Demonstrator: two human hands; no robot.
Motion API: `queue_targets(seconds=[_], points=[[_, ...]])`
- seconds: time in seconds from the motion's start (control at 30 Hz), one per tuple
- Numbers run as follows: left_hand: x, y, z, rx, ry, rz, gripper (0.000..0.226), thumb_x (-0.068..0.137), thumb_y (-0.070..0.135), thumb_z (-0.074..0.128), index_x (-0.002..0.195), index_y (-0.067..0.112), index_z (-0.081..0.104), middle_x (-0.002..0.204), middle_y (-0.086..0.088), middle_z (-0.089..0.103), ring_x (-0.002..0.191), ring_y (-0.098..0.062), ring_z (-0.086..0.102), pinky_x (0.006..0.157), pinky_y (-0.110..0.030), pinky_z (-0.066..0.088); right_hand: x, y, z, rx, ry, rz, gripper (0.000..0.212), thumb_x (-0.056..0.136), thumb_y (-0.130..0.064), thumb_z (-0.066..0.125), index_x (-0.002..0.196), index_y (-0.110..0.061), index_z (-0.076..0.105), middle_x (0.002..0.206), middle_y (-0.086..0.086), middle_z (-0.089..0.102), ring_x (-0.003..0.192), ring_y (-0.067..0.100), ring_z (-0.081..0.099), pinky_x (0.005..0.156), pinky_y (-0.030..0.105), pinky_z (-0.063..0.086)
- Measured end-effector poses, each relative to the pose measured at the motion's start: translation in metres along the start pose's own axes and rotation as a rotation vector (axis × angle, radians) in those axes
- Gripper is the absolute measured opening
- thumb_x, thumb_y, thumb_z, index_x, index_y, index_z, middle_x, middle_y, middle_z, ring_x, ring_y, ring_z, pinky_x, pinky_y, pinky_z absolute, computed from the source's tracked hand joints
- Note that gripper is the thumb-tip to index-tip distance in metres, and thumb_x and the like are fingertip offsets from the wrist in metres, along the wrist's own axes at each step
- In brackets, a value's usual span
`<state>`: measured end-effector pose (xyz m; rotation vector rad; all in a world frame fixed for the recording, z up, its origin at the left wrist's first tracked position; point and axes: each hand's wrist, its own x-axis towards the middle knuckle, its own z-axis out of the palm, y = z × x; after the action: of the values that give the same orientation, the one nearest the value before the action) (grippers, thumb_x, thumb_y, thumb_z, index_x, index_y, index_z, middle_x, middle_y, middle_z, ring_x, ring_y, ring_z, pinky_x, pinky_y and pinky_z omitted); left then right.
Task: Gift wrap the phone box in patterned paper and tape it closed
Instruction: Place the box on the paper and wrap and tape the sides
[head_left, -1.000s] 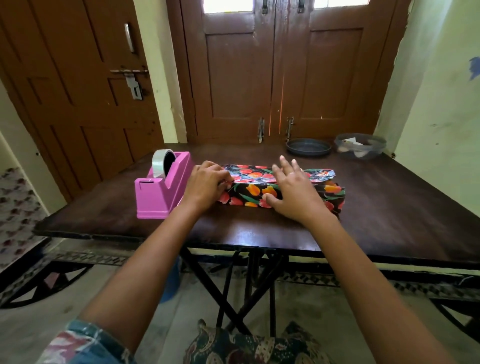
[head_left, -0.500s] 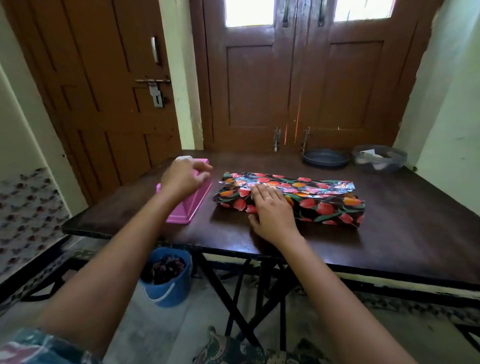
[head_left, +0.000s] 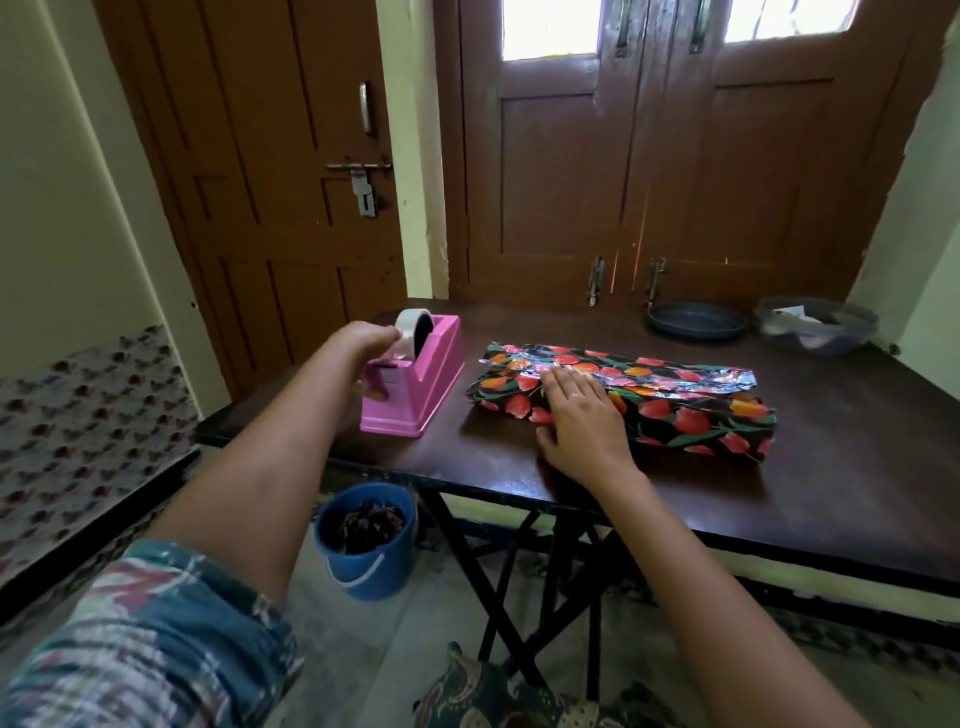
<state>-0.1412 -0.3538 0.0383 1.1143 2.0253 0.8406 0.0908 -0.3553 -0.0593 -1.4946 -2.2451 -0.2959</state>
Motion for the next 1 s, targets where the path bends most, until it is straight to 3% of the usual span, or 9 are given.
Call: queue_targets(seconds=[0.17,0.33,0.53,0.7,0.83,0.93,1.0], points=[[-0.011,0.001,-0.005,-0.098,-0.053,-0.02,0.029,0.095,0.024,0.046,0.114,0.003,0.053,0.09,-0.014,0.055,0.091,-0.029,0.059,0.075,-0.038,0.053,0.0,-0.003,0.003,0.008,0.022,0.013,0.064,0.091,-0.028,0.047,0.147,-0.012,0.02,0.154,0.007,0.022,0.143,0.02,0.016,0.116,0.03,0.003],[-0.017,-0.003,-0.003,-0.21,-0.032,-0.011,0.025,0.095,0.022,0.046,0.11,0.004,0.054,0.084,-0.011,0.053,0.074,-0.023,0.054,0.066,-0.035,0.05,0.0,-0.003,0.004,-0.007,0.031,0.019,0.064,0.092,-0.029,0.046,0.147,-0.012,0.02,0.154,0.006,0.023,0.143,0.02,0.017,0.116,0.03,0.003],[-0.014,-0.01,-0.003,-0.348,-0.005,-0.043,0.026,0.094,0.028,0.045,0.093,0.006,0.058,0.094,-0.012,0.05,0.094,-0.028,0.051,0.072,-0.037,0.051,0.0,-0.004,0.006,0.003,0.043,0.023,0.065,0.091,-0.028,0.047,0.147,-0.012,0.02,0.154,0.006,0.023,0.143,0.019,0.017,0.116,0.029,0.002],[-0.011,-0.018,0.0,-0.505,0.058,-0.018,0.026,0.094,0.029,0.046,0.105,0.008,0.058,0.096,-0.009,0.055,0.097,-0.026,0.052,0.076,-0.042,0.053,0.0,-0.004,0.007,-0.002,0.053,0.023,0.065,0.091,-0.027,0.048,0.147,-0.011,0.02,0.154,0.007,0.023,0.143,0.02,0.017,0.116,0.029,0.001],[-0.016,-0.015,-0.004,-0.67,0.029,-0.017,0.022,0.094,0.029,0.044,0.098,0.013,0.057,0.108,-0.007,0.051,0.106,-0.028,0.043,0.088,-0.053,0.046,-0.001,-0.004,0.007,-0.008,0.058,0.022,0.064,0.091,-0.027,0.048,0.147,-0.01,0.021,0.153,0.008,0.024,0.143,0.02,0.018,0.116,0.03,0.001],[-0.017,-0.019,0.001,-0.644,0.064,0.025,0.016,0.093,0.025,0.049,0.086,0.013,0.058,0.095,-0.004,0.054,0.099,-0.023,0.046,0.081,-0.049,0.049,-0.001,-0.004,0.007,-0.008,0.057,0.019,0.064,0.09,-0.027,0.047,0.147,-0.01,0.021,0.153,0.008,0.024,0.143,0.02,0.018,0.116,0.03,0.002],[-0.014,-0.026,0.007,-0.64,0.111,0.065,0.012,0.091,0.021,0.055,0.089,0.01,0.059,0.088,-0.004,0.055,0.086,-0.019,0.052,0.071,-0.041,0.053,-0.001,-0.003,0.007,-0.008,0.057,0.017,0.065,0.09,-0.026,0.047,0.147,-0.01,0.021,0.153,0.008,0.024,0.143,0.02,0.018,0.116,0.03,0.002]])
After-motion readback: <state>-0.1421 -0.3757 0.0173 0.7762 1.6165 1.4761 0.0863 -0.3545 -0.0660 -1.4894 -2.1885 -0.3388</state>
